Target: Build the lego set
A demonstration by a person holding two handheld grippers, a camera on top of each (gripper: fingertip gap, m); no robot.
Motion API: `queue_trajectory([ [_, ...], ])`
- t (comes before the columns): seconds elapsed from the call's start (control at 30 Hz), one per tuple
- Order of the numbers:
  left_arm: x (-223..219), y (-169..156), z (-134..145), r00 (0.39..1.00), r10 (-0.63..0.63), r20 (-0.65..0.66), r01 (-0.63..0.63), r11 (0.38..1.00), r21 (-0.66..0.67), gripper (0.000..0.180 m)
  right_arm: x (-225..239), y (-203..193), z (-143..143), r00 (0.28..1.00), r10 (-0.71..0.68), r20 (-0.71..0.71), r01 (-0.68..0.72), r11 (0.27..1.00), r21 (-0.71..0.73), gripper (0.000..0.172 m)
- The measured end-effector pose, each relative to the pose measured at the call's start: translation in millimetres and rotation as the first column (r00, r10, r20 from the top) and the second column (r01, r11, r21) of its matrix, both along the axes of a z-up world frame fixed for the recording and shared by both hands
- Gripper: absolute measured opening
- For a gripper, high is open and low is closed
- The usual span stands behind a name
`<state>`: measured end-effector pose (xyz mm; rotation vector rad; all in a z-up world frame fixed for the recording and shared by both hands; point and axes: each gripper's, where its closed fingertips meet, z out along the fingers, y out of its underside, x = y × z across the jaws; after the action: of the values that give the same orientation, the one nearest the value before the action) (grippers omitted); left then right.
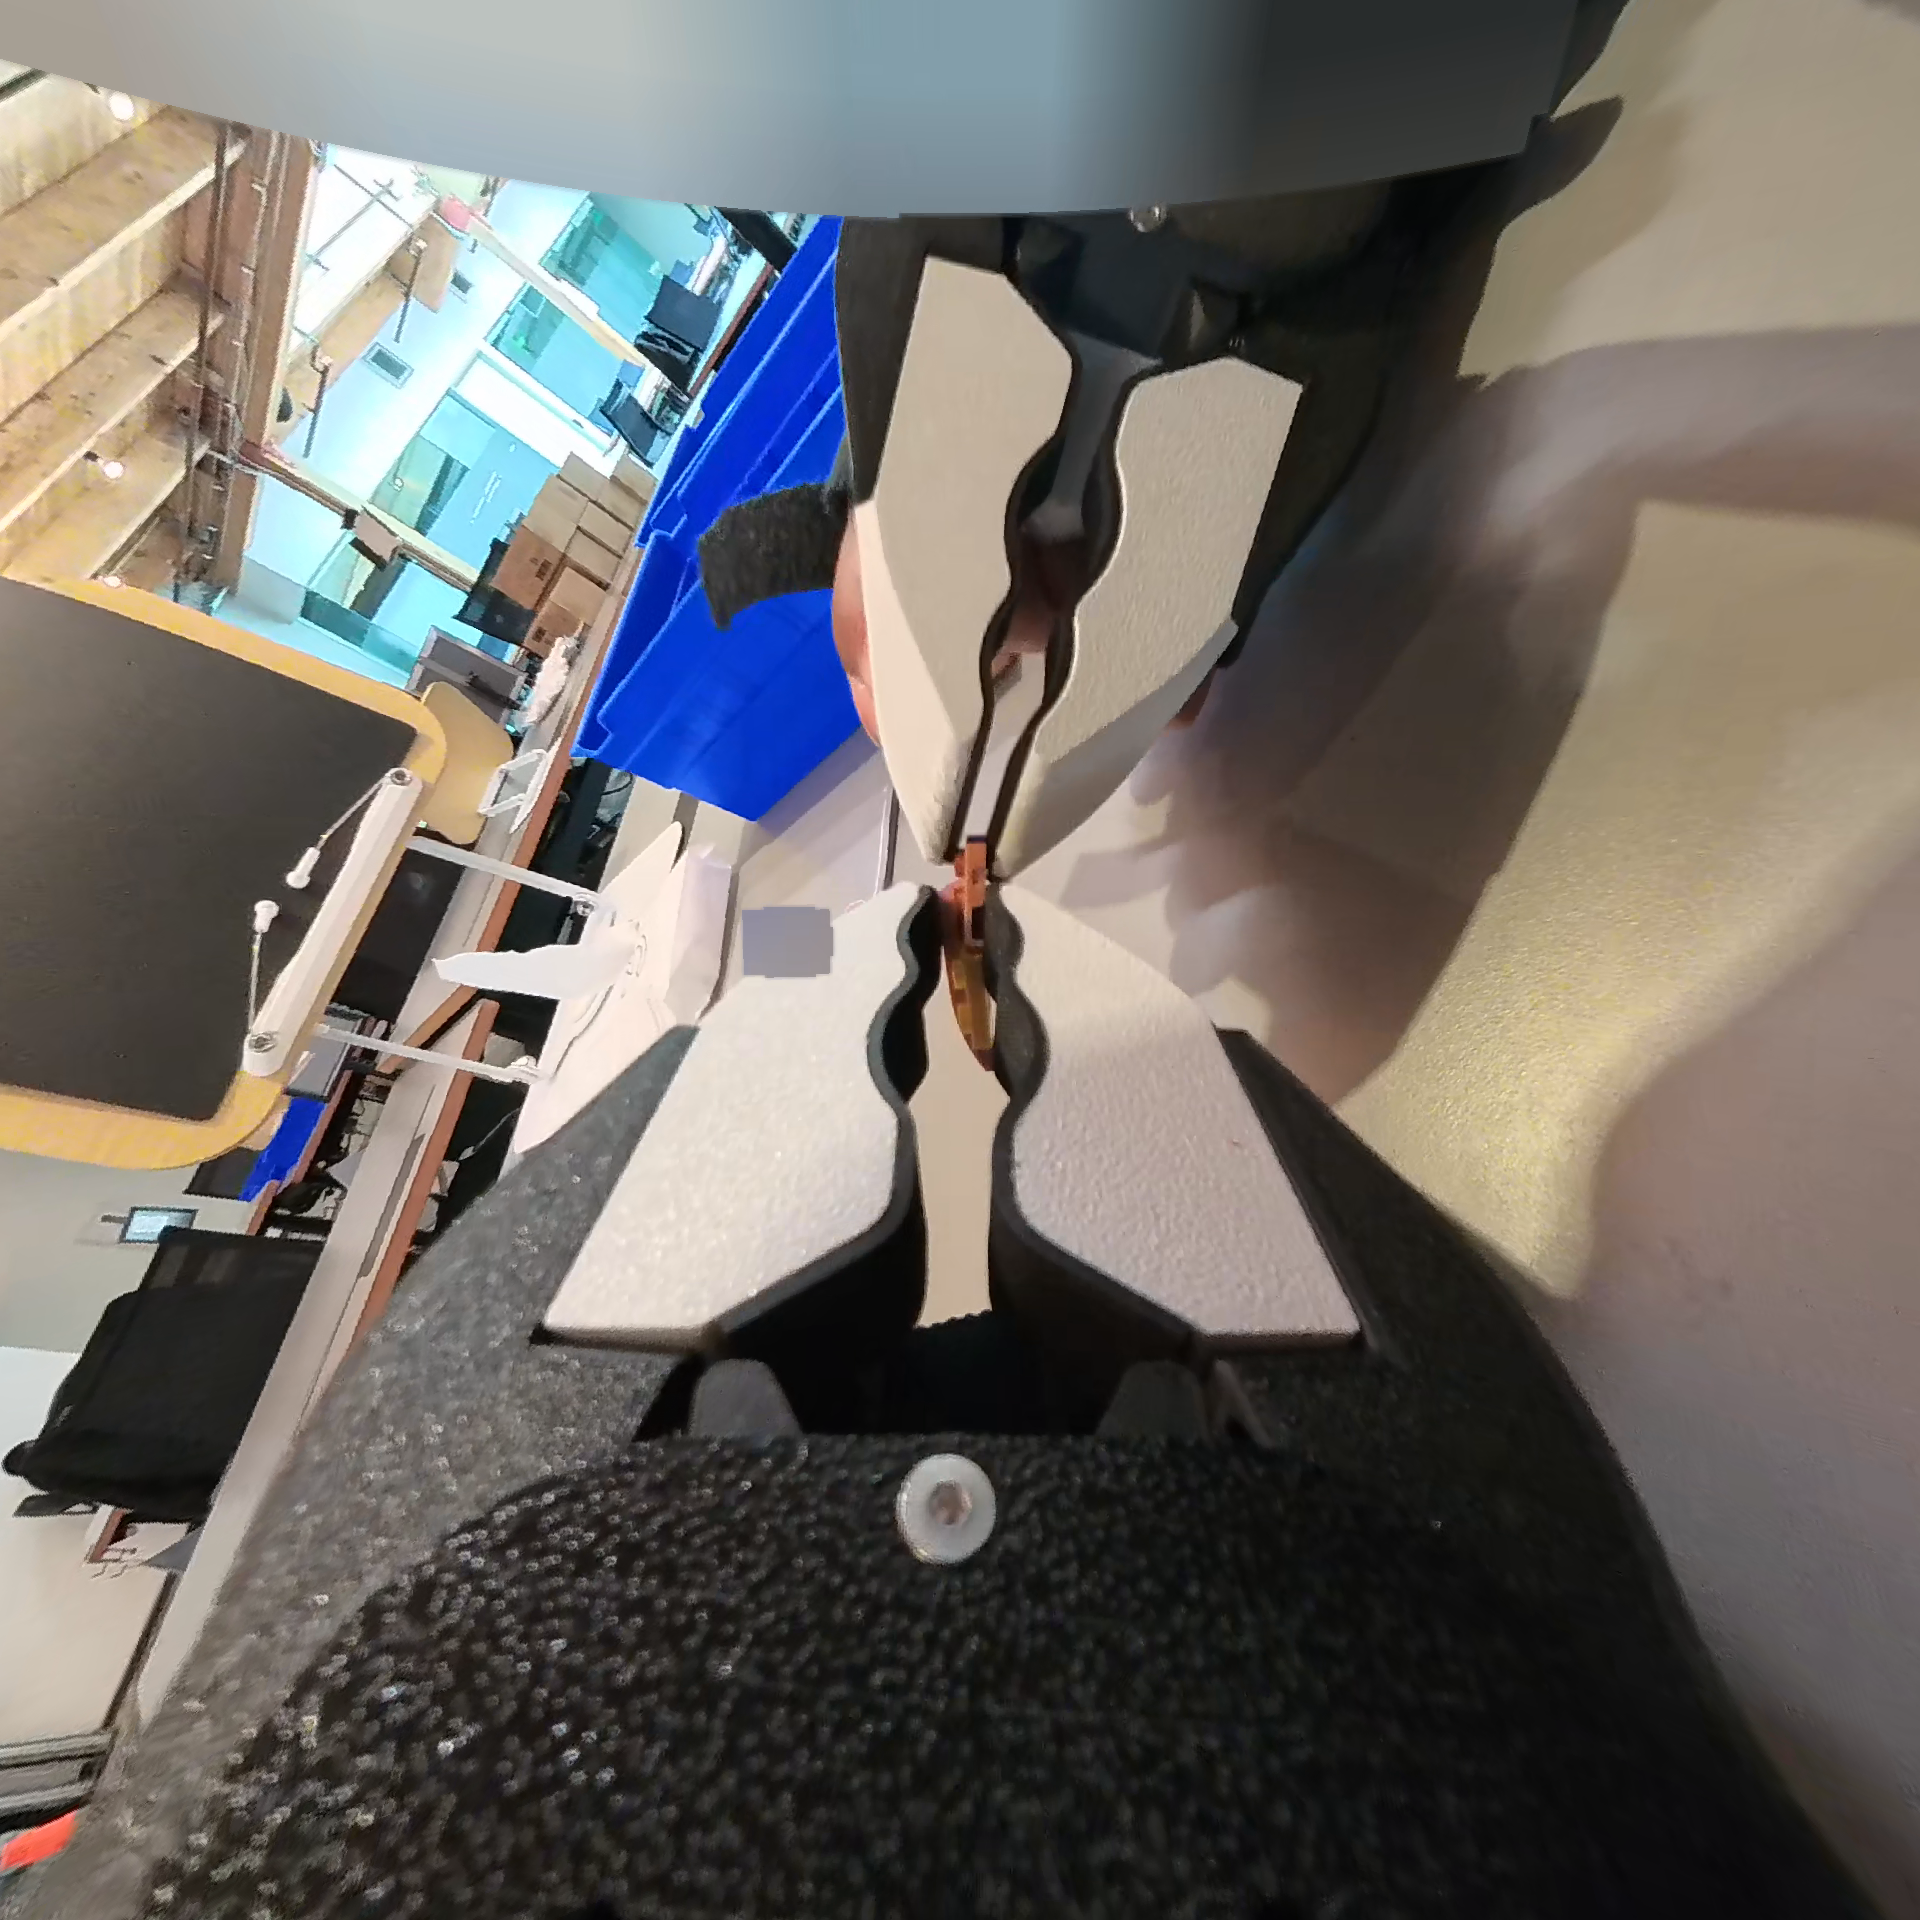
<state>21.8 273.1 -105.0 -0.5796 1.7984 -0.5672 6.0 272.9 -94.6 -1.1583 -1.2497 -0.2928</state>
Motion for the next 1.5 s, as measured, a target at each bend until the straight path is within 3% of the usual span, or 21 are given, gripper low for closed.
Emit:
queue_trajectory([
  [0.37,1.8,8.0,-10.0,0.997,0.048,-0.056,-0.046,0.999,0.029,0.007,3.5,8.1,-10.7,0.999,-0.046,0.027,0.047,0.997,-0.057,0.004],
  [0.67,1.2,8.4,-0.9,1.000,0.013,-0.010,-0.014,0.994,-0.105,0.007,3.9,8.4,-2.2,0.978,-0.019,-0.207,-0.034,0.968,-0.249,0.006],
  [0.93,-2.0,4.2,8.7,0.999,-0.037,0.038,0.043,0.980,-0.192,0.007,2.3,5.1,1.7,0.950,-0.006,-0.312,-0.109,0.931,-0.349,0.013],
  [1.5,-4.1,-1.7,-1.9,0.998,-0.054,-0.012,0.053,0.994,-0.099,0.007,1.8,-1.9,-6.8,0.953,0.026,-0.302,-0.163,0.883,-0.440,0.007],
])
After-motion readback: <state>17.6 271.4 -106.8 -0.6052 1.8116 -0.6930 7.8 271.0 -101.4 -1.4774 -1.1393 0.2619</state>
